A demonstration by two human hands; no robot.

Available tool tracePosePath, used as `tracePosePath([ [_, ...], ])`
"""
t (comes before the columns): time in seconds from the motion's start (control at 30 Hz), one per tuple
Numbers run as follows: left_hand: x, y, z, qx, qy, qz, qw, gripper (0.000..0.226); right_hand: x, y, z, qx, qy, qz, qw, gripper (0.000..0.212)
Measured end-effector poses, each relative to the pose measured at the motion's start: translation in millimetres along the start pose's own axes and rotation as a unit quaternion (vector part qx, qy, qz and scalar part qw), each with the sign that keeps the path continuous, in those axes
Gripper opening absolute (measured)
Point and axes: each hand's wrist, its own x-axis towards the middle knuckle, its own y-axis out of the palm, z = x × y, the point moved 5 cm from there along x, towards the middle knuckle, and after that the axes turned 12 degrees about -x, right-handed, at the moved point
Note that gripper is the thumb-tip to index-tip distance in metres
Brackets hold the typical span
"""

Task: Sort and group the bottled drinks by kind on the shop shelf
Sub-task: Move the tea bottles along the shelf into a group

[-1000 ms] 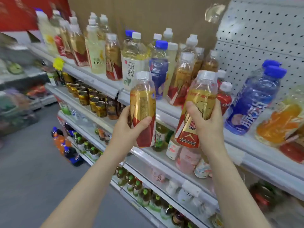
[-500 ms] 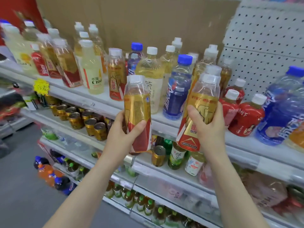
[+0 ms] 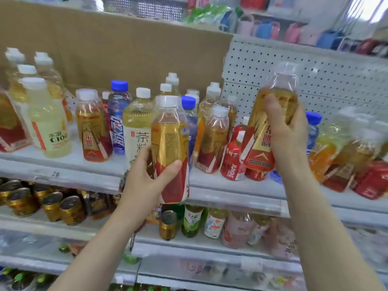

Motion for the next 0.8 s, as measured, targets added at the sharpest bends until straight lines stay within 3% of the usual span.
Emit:
tracePosePath([
  [0.1, 11, 19, -7, 0.000, 0.025, -0.007, 1.000, 0.065, 63, -7, 8, 0.023, -0.006, -0.011, 1.000, 0.041],
  [0.33, 30, 44, -2, 0.013, 0.046, -0.068, 0.997, 0.067, 153, 36, -5, -0.022, -0.043, 0.103, 0.994, 0.054],
  [0.47, 31, 50, 6, 0.032, 0.045, -0.092, 0.994, 0.067, 164, 57, -29, -0.069, -0.072, 0.146, 0.984, 0.056],
  [0.63, 30, 55, 10, 0.033, 0.040, -0.093, 0.994, 0.064, 164, 73, -59, -0.117, -0.039, 0.199, 0.972, 0.061],
  [0.73, 32, 56, 10, 0.044, 0.035, -0.081, 0.995, 0.062, 157, 81, -66, -0.176, -0.045, 0.245, 0.952, 0.051],
  [0.8, 31, 56, 10, 0.047, 0.037, -0.076, 0.995, 0.062, 150, 90, -75, -0.228, -0.056, 0.276, 0.932, 0.057],
])
